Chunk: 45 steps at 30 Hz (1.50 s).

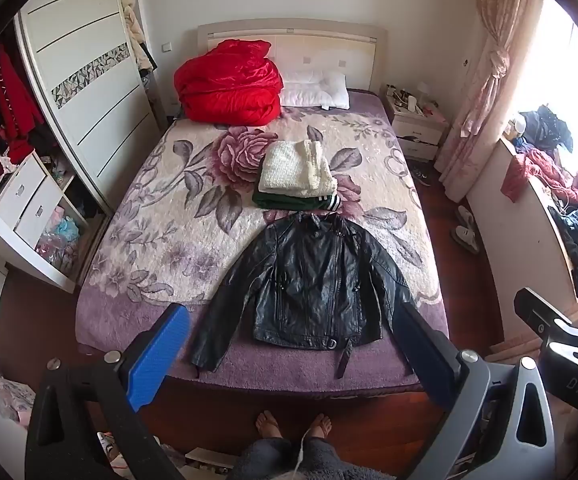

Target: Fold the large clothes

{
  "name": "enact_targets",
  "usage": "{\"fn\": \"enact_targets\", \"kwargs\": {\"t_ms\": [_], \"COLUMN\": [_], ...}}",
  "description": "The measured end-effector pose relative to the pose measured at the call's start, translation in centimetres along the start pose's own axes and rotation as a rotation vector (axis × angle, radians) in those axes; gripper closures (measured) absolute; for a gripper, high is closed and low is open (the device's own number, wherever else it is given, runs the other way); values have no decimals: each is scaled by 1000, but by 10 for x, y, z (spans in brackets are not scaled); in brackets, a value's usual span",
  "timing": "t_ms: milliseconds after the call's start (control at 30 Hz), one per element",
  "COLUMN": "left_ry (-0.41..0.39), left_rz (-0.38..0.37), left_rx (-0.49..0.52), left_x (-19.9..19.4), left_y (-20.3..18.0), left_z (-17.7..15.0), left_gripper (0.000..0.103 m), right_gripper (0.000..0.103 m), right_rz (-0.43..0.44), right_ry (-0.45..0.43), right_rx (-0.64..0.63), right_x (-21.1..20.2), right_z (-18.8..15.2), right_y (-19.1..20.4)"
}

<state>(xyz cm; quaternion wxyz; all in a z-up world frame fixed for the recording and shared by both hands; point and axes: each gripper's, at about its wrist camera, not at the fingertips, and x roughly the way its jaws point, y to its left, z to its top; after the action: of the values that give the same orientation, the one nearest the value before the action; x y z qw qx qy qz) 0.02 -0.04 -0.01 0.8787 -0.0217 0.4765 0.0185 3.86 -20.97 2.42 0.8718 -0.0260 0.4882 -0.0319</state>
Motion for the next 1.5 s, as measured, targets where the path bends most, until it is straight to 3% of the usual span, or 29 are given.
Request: {"fn": "enact_targets", "kwargs": {"t_ms": [1500], "left_ry": [-28], "left_rz": [-15], "left_rx": [-2], "left_x": [-7], "left_y": [-2], "left_z": [10], "left_gripper": [0], "right_gripper": [0], "right_rz": [-3], "right_ry": [-9], "right_rx": [-19], "right_x": [-5], "right_z": [6], "right_y": [4]}}
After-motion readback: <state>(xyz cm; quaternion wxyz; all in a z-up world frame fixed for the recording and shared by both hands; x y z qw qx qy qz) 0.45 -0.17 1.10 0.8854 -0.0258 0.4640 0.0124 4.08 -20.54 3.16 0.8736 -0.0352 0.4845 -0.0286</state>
